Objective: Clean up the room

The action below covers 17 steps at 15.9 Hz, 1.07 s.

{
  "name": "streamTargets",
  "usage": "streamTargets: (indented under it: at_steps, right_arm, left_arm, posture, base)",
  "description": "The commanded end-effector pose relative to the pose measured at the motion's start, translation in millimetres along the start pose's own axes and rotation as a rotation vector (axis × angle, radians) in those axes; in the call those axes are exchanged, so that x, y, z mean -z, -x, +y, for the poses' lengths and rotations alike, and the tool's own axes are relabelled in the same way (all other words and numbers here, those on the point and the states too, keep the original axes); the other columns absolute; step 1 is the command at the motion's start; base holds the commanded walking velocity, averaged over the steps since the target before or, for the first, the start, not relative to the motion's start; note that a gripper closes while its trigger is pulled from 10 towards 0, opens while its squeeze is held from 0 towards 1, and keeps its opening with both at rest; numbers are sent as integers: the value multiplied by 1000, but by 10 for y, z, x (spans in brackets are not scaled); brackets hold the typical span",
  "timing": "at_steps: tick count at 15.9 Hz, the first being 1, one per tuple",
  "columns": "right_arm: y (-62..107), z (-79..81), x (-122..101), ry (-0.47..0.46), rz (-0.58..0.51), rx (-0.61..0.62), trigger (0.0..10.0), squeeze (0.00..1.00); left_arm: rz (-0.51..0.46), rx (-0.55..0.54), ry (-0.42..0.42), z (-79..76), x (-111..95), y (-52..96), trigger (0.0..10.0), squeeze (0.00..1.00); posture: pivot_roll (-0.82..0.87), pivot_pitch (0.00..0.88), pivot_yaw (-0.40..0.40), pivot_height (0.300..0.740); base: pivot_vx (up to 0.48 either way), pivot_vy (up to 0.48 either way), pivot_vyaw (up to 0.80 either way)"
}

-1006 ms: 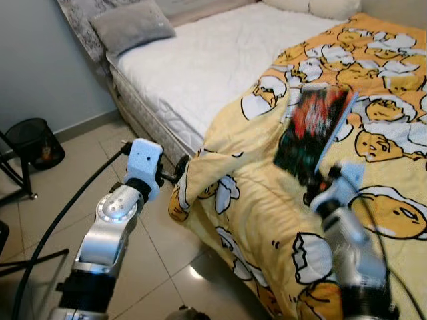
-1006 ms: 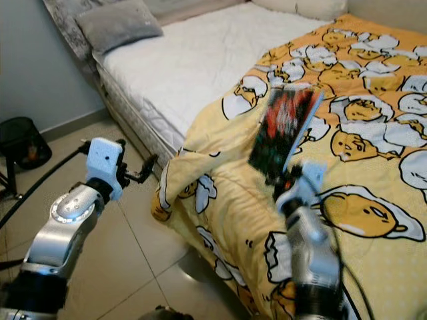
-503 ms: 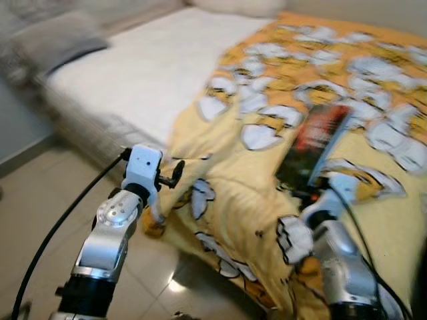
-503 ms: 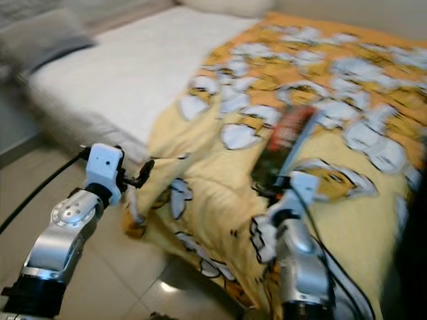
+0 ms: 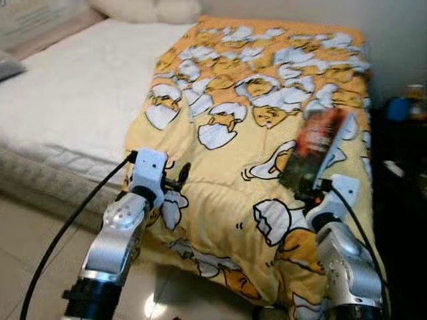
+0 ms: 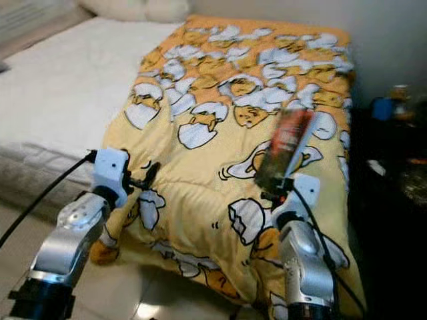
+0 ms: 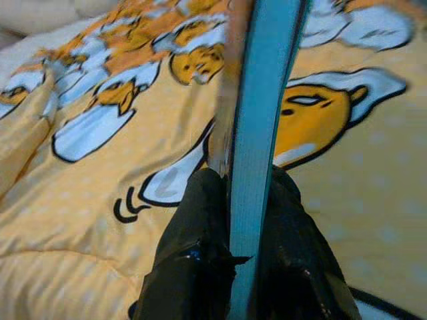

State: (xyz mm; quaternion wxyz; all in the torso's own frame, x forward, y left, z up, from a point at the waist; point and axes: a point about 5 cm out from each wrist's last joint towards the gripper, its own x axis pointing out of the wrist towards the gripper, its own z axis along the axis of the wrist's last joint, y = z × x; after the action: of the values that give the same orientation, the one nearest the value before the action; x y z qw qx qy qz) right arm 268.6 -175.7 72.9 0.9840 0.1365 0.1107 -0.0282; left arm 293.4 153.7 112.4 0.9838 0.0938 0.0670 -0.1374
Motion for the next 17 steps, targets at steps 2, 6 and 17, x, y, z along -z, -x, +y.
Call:
streamTargets:
  at_steps: [2,6,17]
  right_arm:
    - [-32,113,-108,-2,-41,-30,10000,0]
    - [-42,165,-91,-11,-30,-35,10000,0]
    - [-35,166,-79,-26,-14,-18,10000,0]
  left_arm:
    - [14,-23,-8,66,-2,22,10000,827]
    - [16,-31,-1,81,-24,41,10000,827]
    - [22,-27,-3,90,-75,24,10000,827]
  posture:
    - [-63,0,64,740]
    - [-48,0,57,740]
    - [-25,0,56,740]
  base:
    - [0,274,-800]
    - [0,274,-800]
    - [0,304,-800]
